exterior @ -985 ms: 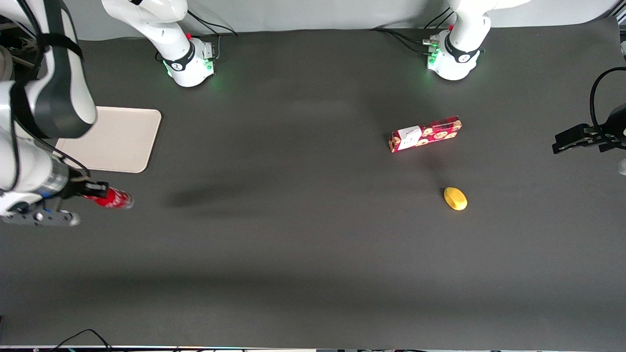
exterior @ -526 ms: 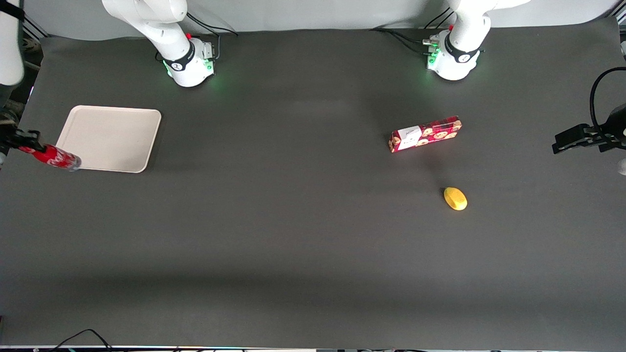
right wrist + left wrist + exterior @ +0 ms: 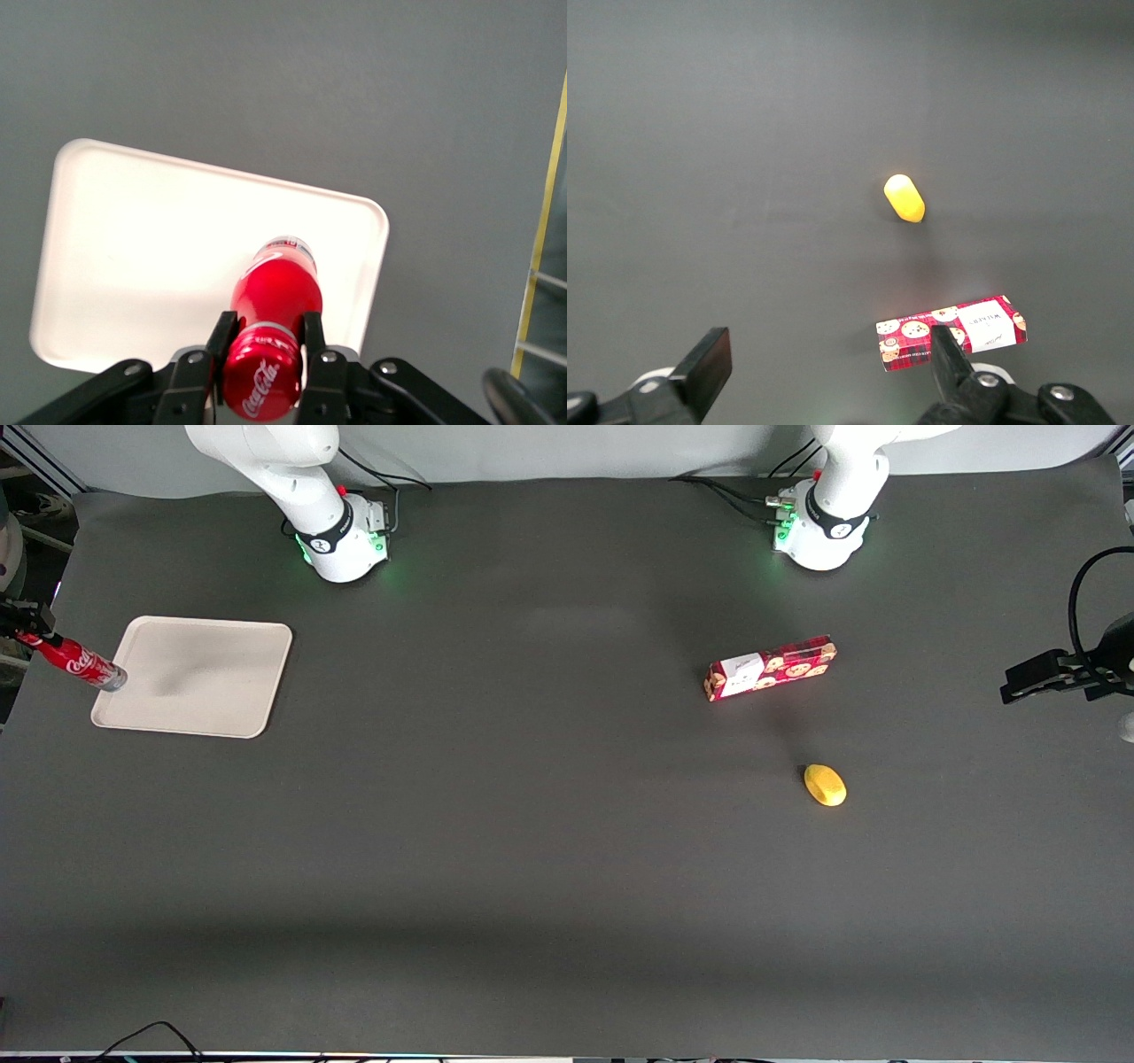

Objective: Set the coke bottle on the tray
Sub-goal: 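Lower the bottle onto the tray's rim area with the right gripper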

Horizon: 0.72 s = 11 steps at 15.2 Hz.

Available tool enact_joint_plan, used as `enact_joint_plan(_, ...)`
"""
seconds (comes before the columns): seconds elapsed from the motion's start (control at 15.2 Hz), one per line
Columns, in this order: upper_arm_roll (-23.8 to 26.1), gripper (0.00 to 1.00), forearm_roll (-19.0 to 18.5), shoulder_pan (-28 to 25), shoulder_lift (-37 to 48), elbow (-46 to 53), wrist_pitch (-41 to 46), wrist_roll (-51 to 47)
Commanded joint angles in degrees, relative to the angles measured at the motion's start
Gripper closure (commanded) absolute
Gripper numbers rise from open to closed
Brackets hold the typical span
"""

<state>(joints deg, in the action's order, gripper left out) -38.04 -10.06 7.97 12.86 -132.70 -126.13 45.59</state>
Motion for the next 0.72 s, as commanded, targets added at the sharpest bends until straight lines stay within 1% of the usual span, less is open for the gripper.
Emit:
enact_joint_plan(0.0, -5.9, 1.00, 0.4, -2.2, 1.4, -4.3, -5.1, 8.0)
enact_joint_plan(0.13, -6.8, 1.00, 0.4, -2.2, 0.8, -5.8, -6.9, 9.5)
enact_joint_plan(0.26, -9.1, 1.00, 0.4, -2.2, -0.9, -6.6, -10.5, 12.3)
enact_joint_plan(0.46, -9.3, 1.00, 0.4, -1.9, -2.9, -7.1, -13.2, 14.4)
enact_joint_plan(0.53, -10.4, 1.00, 0.5, -1.9, -3.4, -7.6, -14.2, 15.2)
enact_joint_plan(0.66, -10.7, 1.00, 0.5, -1.9, -5.1, -7.7, -15.0, 15.5)
